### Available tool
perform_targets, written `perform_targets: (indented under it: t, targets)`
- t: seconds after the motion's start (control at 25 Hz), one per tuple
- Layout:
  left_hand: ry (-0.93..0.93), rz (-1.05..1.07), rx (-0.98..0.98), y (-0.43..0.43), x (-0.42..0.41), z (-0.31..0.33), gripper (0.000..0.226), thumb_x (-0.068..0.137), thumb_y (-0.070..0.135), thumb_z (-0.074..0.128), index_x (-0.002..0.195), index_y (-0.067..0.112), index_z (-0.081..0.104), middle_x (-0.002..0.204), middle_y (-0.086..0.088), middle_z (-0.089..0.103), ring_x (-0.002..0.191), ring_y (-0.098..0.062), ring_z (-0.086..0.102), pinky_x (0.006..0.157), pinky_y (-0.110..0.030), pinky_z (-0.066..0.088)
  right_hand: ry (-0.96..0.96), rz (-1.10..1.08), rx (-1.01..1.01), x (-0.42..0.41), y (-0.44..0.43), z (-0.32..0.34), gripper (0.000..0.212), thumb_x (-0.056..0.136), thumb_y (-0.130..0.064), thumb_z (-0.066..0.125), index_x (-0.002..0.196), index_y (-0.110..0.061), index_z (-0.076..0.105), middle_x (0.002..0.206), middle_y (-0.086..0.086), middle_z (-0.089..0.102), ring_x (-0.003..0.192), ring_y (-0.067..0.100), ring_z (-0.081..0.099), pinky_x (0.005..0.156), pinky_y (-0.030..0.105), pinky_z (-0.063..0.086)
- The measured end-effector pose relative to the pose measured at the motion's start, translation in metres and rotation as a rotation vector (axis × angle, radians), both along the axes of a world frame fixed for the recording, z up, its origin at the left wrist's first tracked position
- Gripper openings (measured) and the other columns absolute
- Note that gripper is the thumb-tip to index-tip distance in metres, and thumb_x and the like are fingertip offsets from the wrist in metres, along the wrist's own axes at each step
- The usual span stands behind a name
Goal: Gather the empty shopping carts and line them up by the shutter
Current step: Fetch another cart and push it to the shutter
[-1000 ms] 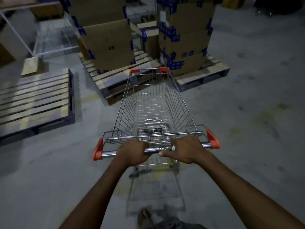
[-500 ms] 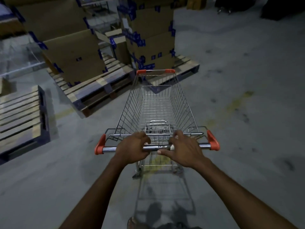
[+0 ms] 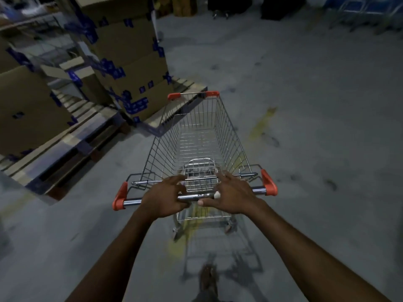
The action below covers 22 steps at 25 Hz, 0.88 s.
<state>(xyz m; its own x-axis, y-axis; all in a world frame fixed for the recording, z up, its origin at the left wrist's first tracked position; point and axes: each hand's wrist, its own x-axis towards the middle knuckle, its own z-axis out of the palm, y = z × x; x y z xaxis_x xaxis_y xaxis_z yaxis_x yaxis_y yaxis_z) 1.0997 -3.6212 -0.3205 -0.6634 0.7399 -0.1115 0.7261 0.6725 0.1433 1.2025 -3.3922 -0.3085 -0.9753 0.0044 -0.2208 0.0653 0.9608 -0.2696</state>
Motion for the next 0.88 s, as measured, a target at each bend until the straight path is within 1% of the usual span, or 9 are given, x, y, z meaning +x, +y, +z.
perform_targets:
  t: [0.08, 0.2, 0.28, 0.4, 0.48, 0.6, 0.68, 0.76, 0.88]
  targets:
    - [-0.03, -0.035, 0.028, 0.022, -0.021, -0.001, 0.053, 0.08, 0.069, 0.062, 0.122, 0.038, 0.067, 0.16, 0.012, 0.038, 0.139, -0.013, 0.045, 0.101, -0.034, 0.046, -0.02, 0.007, -0.002, -0.016, 0.024, 0.008, 0.094, 0.07, -0.101, 0.036, 0.129, -0.034, 0.067, 0.162, -0.003, 0.034, 0.145, 0.031, 0.034, 0.109, 0.048, 0.039]
    - [-0.083, -0.075, 0.062, 0.057, -0.056, -0.001, 0.076, 0.08, 0.067, 0.064, 0.147, 0.039, 0.045, 0.161, 0.009, 0.037, 0.144, -0.017, 0.04, 0.111, -0.039, 0.042, -0.001, -0.059, 0.043, -0.036, 0.054, 0.008, 0.093, 0.067, -0.104, 0.032, 0.12, -0.038, 0.072, 0.16, -0.007, 0.039, 0.142, 0.027, 0.038, 0.107, 0.043, 0.041]
    - [-0.083, -0.124, 0.063, 0.08, -0.077, -0.002, 0.083, 0.079, 0.07, 0.061, 0.153, 0.04, 0.035, 0.161, 0.008, 0.037, 0.145, -0.019, 0.039, 0.111, -0.043, 0.042, 0.024, -0.116, 0.069, -0.049, 0.07, 0.003, 0.096, 0.065, -0.107, 0.026, 0.116, -0.04, 0.073, 0.158, -0.01, 0.042, 0.141, 0.023, 0.039, 0.106, 0.043, 0.044]
    - [-0.078, -0.198, 0.061, 0.106, -0.112, -0.006, 0.083, 0.081, 0.069, 0.063, 0.153, 0.038, 0.036, 0.161, 0.007, 0.038, 0.144, -0.02, 0.04, 0.112, -0.042, 0.042, 0.09, -0.205, 0.122, -0.064, 0.085, -0.003, 0.098, 0.066, -0.107, 0.022, 0.114, -0.039, 0.074, 0.156, -0.009, 0.045, 0.141, 0.021, 0.042, 0.106, 0.042, 0.046]
    - [-0.083, -0.238, 0.073, 0.121, -0.135, -0.007, 0.083, 0.081, 0.069, 0.064, 0.153, 0.04, 0.035, 0.16, 0.009, 0.039, 0.143, -0.018, 0.042, 0.111, -0.041, 0.043, 0.166, -0.25, 0.16, -0.073, 0.089, -0.003, 0.096, 0.07, -0.104, 0.025, 0.113, -0.034, 0.075, 0.153, -0.006, 0.051, 0.136, 0.02, 0.049, 0.103, 0.038, 0.049]
    - [-0.078, -0.283, 0.072, 0.152, -0.169, -0.007, 0.084, 0.08, 0.069, 0.065, 0.152, 0.04, 0.035, 0.159, 0.01, 0.04, 0.142, -0.017, 0.043, 0.11, -0.042, 0.045, 0.263, -0.321, 0.186, -0.089, 0.103, -0.009, 0.088, 0.075, -0.099, 0.031, 0.106, -0.03, 0.076, 0.141, -0.006, 0.06, 0.124, 0.018, 0.058, 0.092, 0.036, 0.051]
    - [-0.034, -0.323, 0.093, 0.176, -0.187, -0.008, 0.081, 0.08, 0.071, 0.062, 0.15, 0.037, 0.039, 0.159, 0.008, 0.039, 0.141, -0.018, 0.042, 0.106, -0.043, 0.047, 0.305, -0.353, 0.185, -0.101, 0.119, -0.014, 0.081, 0.078, -0.097, 0.033, 0.104, -0.031, 0.072, 0.127, -0.01, 0.063, 0.11, 0.016, 0.063, 0.084, 0.035, 0.053]
    - [0.001, -0.378, 0.138, 0.203, -0.203, -0.008, 0.078, 0.078, 0.074, 0.058, 0.145, 0.034, 0.045, 0.154, 0.006, 0.041, 0.136, -0.02, 0.043, 0.097, -0.044, 0.052, 0.362, -0.356, 0.173, -0.111, 0.145, -0.019, 0.073, 0.083, -0.092, 0.035, 0.11, -0.032, 0.067, 0.116, -0.01, 0.064, 0.099, 0.017, 0.067, 0.075, 0.035, 0.054]
    - [0.026, -0.409, 0.173, 0.252, -0.223, -0.008, 0.072, 0.077, 0.067, 0.065, 0.139, 0.033, 0.051, 0.145, 0.005, 0.044, 0.128, -0.019, 0.046, 0.087, -0.041, 0.055, 0.443, -0.256, 0.18, -0.121, 0.19, -0.021, 0.058, 0.097, -0.075, 0.036, 0.136, -0.035, 0.052, 0.12, -0.009, 0.065, 0.1, 0.019, 0.069, 0.067, 0.034, 0.051]
